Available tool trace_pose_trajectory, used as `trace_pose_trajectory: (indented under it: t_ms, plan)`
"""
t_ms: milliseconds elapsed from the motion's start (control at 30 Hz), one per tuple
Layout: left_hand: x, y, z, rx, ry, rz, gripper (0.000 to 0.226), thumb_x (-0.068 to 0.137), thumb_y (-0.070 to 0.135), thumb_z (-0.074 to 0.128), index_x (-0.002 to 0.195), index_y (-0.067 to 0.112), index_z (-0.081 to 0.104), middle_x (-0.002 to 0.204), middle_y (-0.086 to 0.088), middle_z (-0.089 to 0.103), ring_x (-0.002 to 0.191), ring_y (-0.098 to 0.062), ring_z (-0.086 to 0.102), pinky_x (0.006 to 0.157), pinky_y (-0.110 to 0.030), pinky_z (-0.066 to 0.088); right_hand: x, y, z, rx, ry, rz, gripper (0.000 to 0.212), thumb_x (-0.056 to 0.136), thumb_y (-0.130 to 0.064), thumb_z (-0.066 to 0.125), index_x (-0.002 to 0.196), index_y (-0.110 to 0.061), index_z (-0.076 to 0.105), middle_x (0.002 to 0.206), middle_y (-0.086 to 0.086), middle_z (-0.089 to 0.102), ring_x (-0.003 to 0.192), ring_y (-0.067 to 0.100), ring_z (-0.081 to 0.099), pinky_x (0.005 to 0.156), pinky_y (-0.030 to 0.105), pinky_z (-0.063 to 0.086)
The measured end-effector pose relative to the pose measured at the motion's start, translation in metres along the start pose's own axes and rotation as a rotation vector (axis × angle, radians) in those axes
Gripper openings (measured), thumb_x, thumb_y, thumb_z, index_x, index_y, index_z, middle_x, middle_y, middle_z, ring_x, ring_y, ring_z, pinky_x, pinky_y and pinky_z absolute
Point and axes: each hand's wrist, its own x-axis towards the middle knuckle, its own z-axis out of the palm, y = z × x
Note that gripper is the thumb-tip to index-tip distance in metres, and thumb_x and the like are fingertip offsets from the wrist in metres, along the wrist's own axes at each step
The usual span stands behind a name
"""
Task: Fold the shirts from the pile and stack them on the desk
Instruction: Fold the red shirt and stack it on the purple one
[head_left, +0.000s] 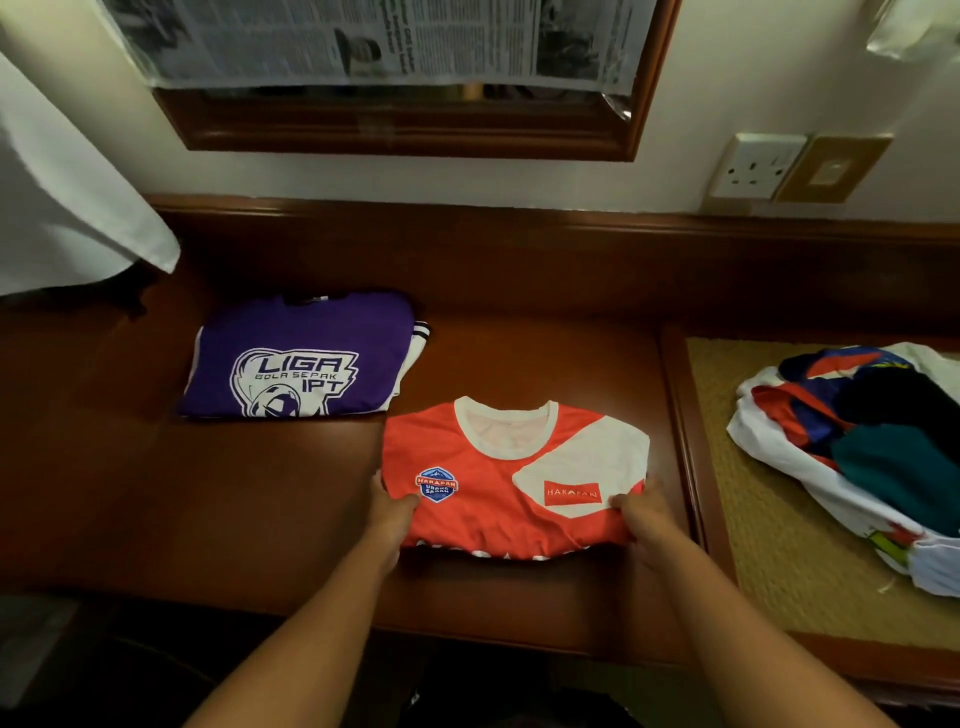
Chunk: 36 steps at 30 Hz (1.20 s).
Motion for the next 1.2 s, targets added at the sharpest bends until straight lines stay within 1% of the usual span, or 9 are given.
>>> trace_pose_trajectory:
  t_ms: [133, 200, 300, 433, 633, 800, 900, 1033, 1200]
  plan:
    - [-0.013, 0.007, -0.007, -0.036, -0.033, 0.074, 0.08, 0.086, -0.012, 0.055, 0.151, 0.02, 0.021, 0.146, -0.013, 0.039, 0.126, -0.03, 0.047, 0.093, -0.037, 0.044, -0.023, -0.011, -0.006, -0.023, -0.053, -0.167, 0.078, 0.091, 0.004, 0.05, 0.149, -0.035, 0.017, 0.125, -0.003, 0.044, 0.109, 0.027, 0.053, 0.088, 0.049, 0.054]
    - [-0.016, 0.009, -0.009, -0.074, -0.071, 0.058, 0.071, 0.086, -0.014, 0.052, 0.146, 0.017, 0.033, 0.142, -0.015, 0.045, 0.115, -0.028, 0.054, 0.085, -0.034, 0.048, -0.026, -0.016, -0.009, -0.024, -0.101, -0.143, 0.066, 0.094, 0.003, 0.044, 0.147, -0.033, 0.028, 0.128, 0.002, 0.045, 0.109, 0.028, 0.054, 0.084, 0.046, 0.056]
    - [-0.022, 0.016, -0.012, -0.058, -0.14, -0.066, 0.046, 0.09, -0.013, 0.044, 0.13, 0.007, 0.053, 0.131, -0.022, 0.054, 0.083, -0.02, 0.06, 0.063, -0.027, 0.05, -0.032, -0.023, -0.01, 0.026, -0.149, -0.044, 0.045, 0.094, 0.006, 0.037, 0.121, -0.021, 0.061, 0.128, 0.014, 0.053, 0.102, 0.031, 0.06, 0.076, 0.039, 0.058]
    - [-0.024, 0.027, -0.018, -0.156, -0.185, -0.154, 0.037, 0.092, -0.011, 0.044, 0.125, 0.001, 0.057, 0.123, -0.026, 0.058, 0.072, -0.021, 0.06, 0.048, -0.023, 0.052, -0.042, -0.036, -0.006, 0.095, -0.165, -0.013, 0.037, 0.094, 0.005, 0.039, 0.106, -0.016, 0.066, 0.12, 0.018, 0.057, 0.098, 0.034, 0.062, 0.067, 0.036, 0.056]
    - [-0.011, 0.068, -0.036, -0.256, -0.232, -0.157, 0.037, 0.092, -0.005, 0.047, 0.123, 0.008, 0.059, 0.093, -0.014, 0.063, 0.073, -0.023, 0.061, 0.056, -0.026, 0.052, -0.062, -0.074, 0.012, 0.19, -0.178, -0.041, 0.036, 0.088, 0.012, 0.037, 0.103, -0.006, 0.064, 0.107, 0.025, 0.063, 0.09, 0.034, 0.064, 0.067, 0.037, 0.054]
    - [0.01, 0.125, -0.062, -0.343, -0.292, -0.068, 0.036, 0.089, -0.005, 0.05, 0.119, 0.011, 0.063, 0.106, -0.018, 0.063, 0.078, -0.023, 0.062, 0.066, -0.029, 0.053, -0.083, -0.124, 0.044, 0.235, -0.201, -0.108, 0.037, 0.089, 0.011, 0.037, 0.111, -0.004, 0.062, 0.104, 0.023, 0.063, 0.09, 0.032, 0.063, 0.07, 0.039, 0.055]
    - [0.028, 0.167, -0.089, -0.36, -0.321, 0.008, 0.037, 0.089, -0.005, 0.049, 0.12, 0.01, 0.062, 0.106, -0.017, 0.064, 0.079, -0.022, 0.062, 0.062, -0.027, 0.055, -0.094, -0.159, 0.076, 0.261, -0.212, -0.154, 0.037, 0.09, 0.011, 0.037, 0.114, -0.004, 0.061, 0.106, 0.021, 0.063, 0.091, 0.031, 0.064, 0.069, 0.037, 0.055]
    - [0.065, 0.218, -0.135, -0.397, -0.324, 0.1, 0.036, 0.09, -0.006, 0.046, 0.119, 0.01, 0.062, 0.098, -0.017, 0.064, 0.08, -0.023, 0.063, 0.059, -0.026, 0.057, -0.102, -0.206, 0.136, 0.311, -0.226, -0.22, 0.037, 0.091, 0.01, 0.037, 0.116, -0.005, 0.06, 0.104, 0.019, 0.064, 0.089, 0.029, 0.064, 0.072, 0.037, 0.056]
    - [0.139, 0.258, -0.195, -0.4, -0.276, 0.141, 0.038, 0.091, -0.003, 0.046, 0.121, 0.013, 0.062, 0.108, -0.016, 0.062, 0.09, -0.025, 0.062, 0.065, -0.031, 0.055, -0.093, -0.251, 0.229, 0.269, -0.233, -0.29, 0.032, 0.095, 0.001, 0.041, 0.114, -0.014, 0.062, 0.11, 0.015, 0.063, 0.097, 0.027, 0.066, 0.069, 0.035, 0.058]
